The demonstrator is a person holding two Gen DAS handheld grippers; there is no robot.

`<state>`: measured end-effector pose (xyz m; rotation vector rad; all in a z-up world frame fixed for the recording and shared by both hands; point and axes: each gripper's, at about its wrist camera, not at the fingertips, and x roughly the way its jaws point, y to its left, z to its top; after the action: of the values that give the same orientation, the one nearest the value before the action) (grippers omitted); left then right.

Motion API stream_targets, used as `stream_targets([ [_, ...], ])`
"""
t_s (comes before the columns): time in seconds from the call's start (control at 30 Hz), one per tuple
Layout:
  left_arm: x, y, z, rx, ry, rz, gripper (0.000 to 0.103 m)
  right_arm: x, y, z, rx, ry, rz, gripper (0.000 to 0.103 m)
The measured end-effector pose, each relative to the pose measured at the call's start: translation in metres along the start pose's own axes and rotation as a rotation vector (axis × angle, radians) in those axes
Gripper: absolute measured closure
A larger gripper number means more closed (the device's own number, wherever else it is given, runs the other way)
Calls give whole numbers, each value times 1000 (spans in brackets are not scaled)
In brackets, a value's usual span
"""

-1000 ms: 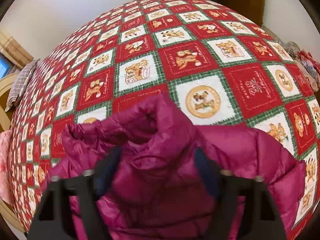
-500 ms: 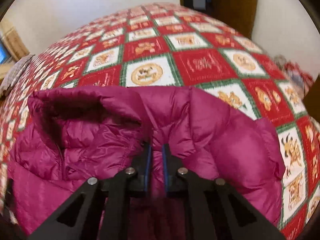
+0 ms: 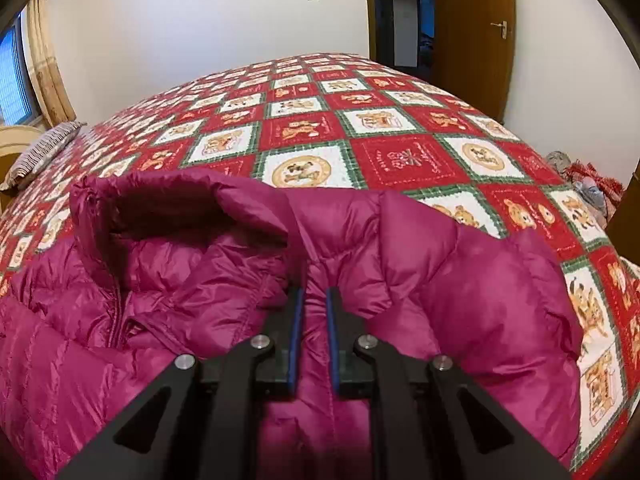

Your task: Fold large clothes

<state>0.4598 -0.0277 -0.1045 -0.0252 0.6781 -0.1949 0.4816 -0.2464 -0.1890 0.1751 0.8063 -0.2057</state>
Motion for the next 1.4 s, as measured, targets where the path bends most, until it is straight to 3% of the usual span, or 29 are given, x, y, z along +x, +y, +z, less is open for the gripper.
stream_targets([
  [0.07,31,-10,1,38,87,12,8,-1,-3,-1,17,-5,18,90],
  [0.23,101,-25,-9,97,269,197,8,-2,-9,-2,49,-13,54,90],
  [0.27,105,-26,-9,99,274,211,15,-2,-10,-2,52,-13,56,90],
  [0.3,108,-25,-9,100,262,233,28,-2,-10,-2,54,-15,58,90],
  [0.33,106,-21,-9,90,257,227,65,-2,-10,-2,56,-15,59,91],
  [0.37,104,-16,-9,70,264,206,88,-1,-11,-2,58,-15,62,91],
  [0.47,88,11,-7,-62,256,141,90,-1,-12,-2,64,-12,68,91],
  [0.67,42,34,-30,-169,209,92,90,-1,-12,-2,67,-9,72,91],
  [0.8,56,51,-57,-266,237,81,90,0,-12,-2,62,-8,68,90],
  [0.93,56,60,-78,-350,133,38,87,1,-14,-2,65,-6,73,90],
  [1.0,58,66,-80,-396,120,4,87,1,-15,-1,64,-1,74,90],
  [1.13,57,73,-82,-439,107,-46,87,-9,-22,0,94,4,113,85],
  [1.23,57,71,-81,-434,103,-41,87,-42,-32,6,144,-114,63,78],
  [1.4,55,70,-81,-424,100,-34,87,-44,-9,56,139,-111,91,78],
])
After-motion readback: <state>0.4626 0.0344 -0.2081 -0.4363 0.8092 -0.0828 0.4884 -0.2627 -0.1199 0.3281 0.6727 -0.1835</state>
